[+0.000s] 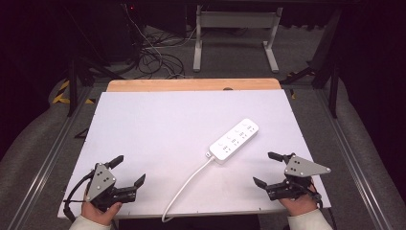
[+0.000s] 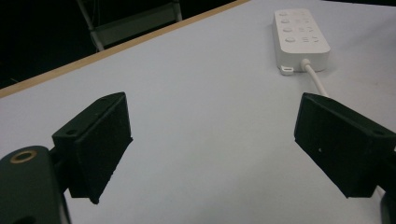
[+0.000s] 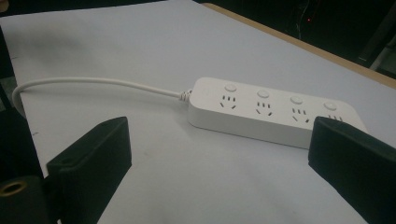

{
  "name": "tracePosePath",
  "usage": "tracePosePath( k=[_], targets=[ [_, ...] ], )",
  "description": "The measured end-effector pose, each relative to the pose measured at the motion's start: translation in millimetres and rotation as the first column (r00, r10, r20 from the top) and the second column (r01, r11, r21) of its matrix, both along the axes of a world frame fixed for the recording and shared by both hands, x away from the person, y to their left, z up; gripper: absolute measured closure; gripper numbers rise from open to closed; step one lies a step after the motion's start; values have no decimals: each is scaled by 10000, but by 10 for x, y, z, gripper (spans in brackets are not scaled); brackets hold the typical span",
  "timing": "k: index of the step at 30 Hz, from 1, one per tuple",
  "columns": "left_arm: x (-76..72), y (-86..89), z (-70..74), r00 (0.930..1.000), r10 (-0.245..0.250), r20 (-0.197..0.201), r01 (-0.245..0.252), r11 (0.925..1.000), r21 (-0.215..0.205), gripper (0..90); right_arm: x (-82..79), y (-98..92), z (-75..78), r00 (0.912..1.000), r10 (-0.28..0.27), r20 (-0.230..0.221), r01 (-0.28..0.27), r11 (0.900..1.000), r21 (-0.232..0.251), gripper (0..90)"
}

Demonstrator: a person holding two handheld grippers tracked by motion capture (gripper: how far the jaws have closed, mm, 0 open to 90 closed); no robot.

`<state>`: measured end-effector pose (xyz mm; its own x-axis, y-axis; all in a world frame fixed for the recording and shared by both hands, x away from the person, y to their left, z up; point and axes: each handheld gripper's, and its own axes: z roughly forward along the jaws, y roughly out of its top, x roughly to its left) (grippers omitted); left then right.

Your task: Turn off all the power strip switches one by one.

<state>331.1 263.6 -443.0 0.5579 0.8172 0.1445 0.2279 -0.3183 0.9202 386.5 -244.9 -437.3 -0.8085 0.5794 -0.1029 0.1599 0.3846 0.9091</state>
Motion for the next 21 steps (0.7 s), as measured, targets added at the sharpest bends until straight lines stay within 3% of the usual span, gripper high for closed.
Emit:
tracePosePath(
  k=[6, 8, 9, 11, 16, 18, 21],
  targets=[
    [-8, -5, 6, 10000, 30, 54, -30, 10000, 14, 116, 8, 33, 48, 9997, -54, -246, 49, 9998, -215, 214],
    [-9, -5, 7, 10000, 24, 40, -23, 10000, -35, 116, 22, 56, 87, 9992, -52, -393, 41, 9996, -275, 313],
    [-8, -5, 7, 10000, 5, 11, -5, 10000, -70, 116, 22, 56, 87, 9992, -52, -393, 41, 9996, -275, 313],
    [-9, -4, 8, 10000, -21, -7, 21, 10000, -86, 116, 29, 96, 129, 9992, 35, -400, -53, 9990, -441, 429],
    [-15, -5, 13, 10000, -20, 33, 21, 10000, -87, 116, 55, 157, 194, 9993, 148, -346, -174, 9969, -761, 550],
    [-15, -3, 13, 10000, -9, 26, 10, 10000, -97, 116, 94, 185, 232, 9989, 44, -470, -79, 9972, -740, 626],
    [-18, 2, 15, 10000, 19, 27, -19, 9999, -107, 116, 194, 225, 278, 9951, 73, -987, -149, 9970, -764, 832]
  ],
)
